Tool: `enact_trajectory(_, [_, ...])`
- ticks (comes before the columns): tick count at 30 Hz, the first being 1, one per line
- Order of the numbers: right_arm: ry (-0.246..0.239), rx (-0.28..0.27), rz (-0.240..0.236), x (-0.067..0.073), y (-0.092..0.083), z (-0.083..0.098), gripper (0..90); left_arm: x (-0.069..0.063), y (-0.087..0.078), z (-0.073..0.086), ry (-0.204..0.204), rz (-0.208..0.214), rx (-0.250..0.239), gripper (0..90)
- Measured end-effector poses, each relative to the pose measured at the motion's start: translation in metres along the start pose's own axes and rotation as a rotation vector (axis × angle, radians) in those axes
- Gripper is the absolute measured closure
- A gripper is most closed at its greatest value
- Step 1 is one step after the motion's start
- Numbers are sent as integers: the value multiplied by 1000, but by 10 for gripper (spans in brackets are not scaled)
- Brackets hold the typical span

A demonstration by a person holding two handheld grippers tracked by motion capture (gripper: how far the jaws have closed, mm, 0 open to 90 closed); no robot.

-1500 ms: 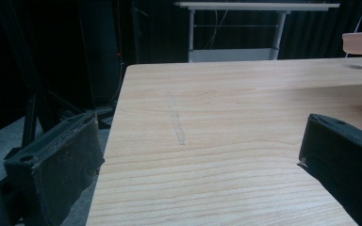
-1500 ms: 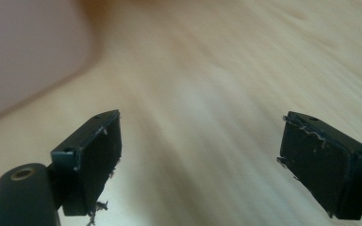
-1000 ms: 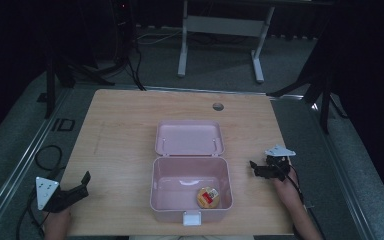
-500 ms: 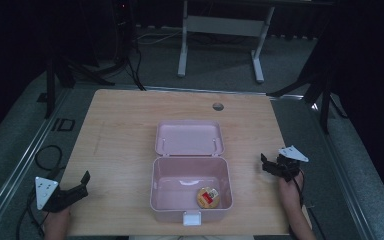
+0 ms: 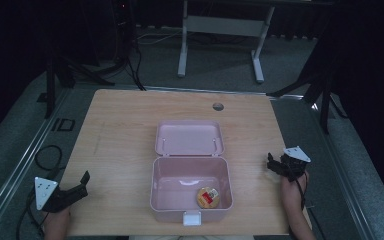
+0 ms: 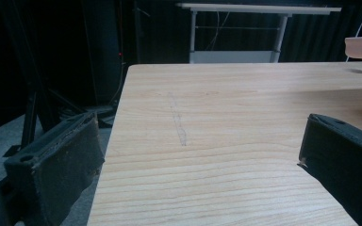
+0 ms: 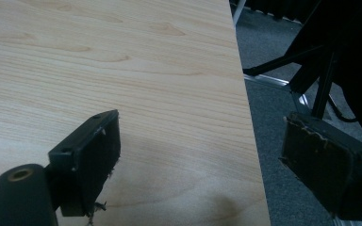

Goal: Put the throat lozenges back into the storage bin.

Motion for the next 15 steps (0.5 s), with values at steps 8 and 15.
enact_trajectory(8, [8,-5,-9,-2,2,-1,123,0,0,0,-3,-3,-3,3])
enact_trajectory(15, [12,9,-27,-2,3,0,124,0,0,0,-2,0,-3,3])
Point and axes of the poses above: each handheld gripper's, and its own axes: y roughly forward along the jaws, z roughly out of its underside, x roughly to its left, the point moved 4 cm from there along y, roughly forward along the jaws, and after that the axes turned 10 degrees about z, right-handed, at the moved point
